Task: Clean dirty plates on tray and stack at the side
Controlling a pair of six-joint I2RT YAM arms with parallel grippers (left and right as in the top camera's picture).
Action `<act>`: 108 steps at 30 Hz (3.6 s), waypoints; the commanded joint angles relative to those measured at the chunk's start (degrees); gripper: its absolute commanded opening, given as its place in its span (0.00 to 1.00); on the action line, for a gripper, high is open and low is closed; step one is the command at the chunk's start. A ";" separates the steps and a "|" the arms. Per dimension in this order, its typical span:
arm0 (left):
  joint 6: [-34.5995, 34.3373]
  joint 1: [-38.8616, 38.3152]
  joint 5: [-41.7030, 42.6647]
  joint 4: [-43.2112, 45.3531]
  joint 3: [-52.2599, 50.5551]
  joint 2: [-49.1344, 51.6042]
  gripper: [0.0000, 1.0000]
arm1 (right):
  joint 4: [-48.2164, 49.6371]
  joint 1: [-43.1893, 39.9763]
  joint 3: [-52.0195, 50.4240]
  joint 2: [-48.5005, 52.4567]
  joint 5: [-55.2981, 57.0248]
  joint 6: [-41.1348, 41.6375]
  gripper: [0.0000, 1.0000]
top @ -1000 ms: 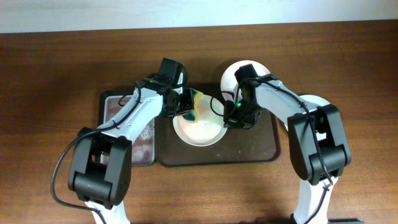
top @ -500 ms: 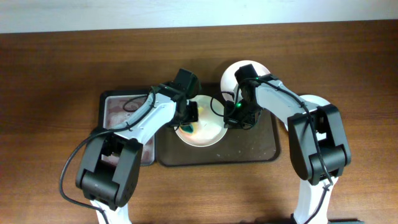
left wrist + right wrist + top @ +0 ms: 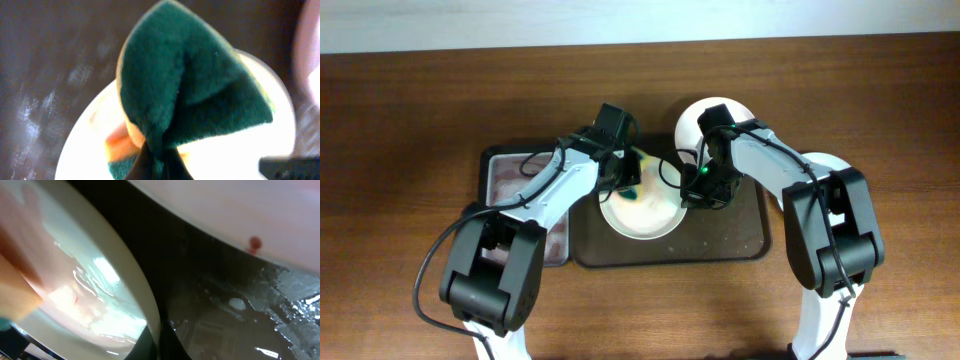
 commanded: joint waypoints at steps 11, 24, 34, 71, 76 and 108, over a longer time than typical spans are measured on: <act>7.08 2.12 1.81 -10.14 0.81 -9.62 0.00 | -2.10 -0.22 -0.61 -0.33 7.41 -0.79 0.04; 10.58 16.44 -1.53 -17.09 0.81 -13.11 0.00 | -1.57 -0.22 1.18 -7.02 9.73 -9.57 0.04; 12.17 23.74 -7.54 -19.17 0.59 -12.85 0.00 | -5.44 0.42 1.38 -20.46 26.40 -11.06 0.04; 14.12 23.82 -5.35 -13.49 -8.11 -12.68 0.00 | 0.09 6.54 0.50 -12.00 16.31 -30.08 0.04; 14.12 23.82 -5.35 -13.53 -8.09 -12.68 0.00 | 3.50 6.64 0.50 -12.00 14.82 -35.15 0.09; 14.12 23.82 -5.35 -13.55 -8.11 -12.68 0.00 | 5.18 9.99 -12.52 -12.00 6.93 3.21 0.36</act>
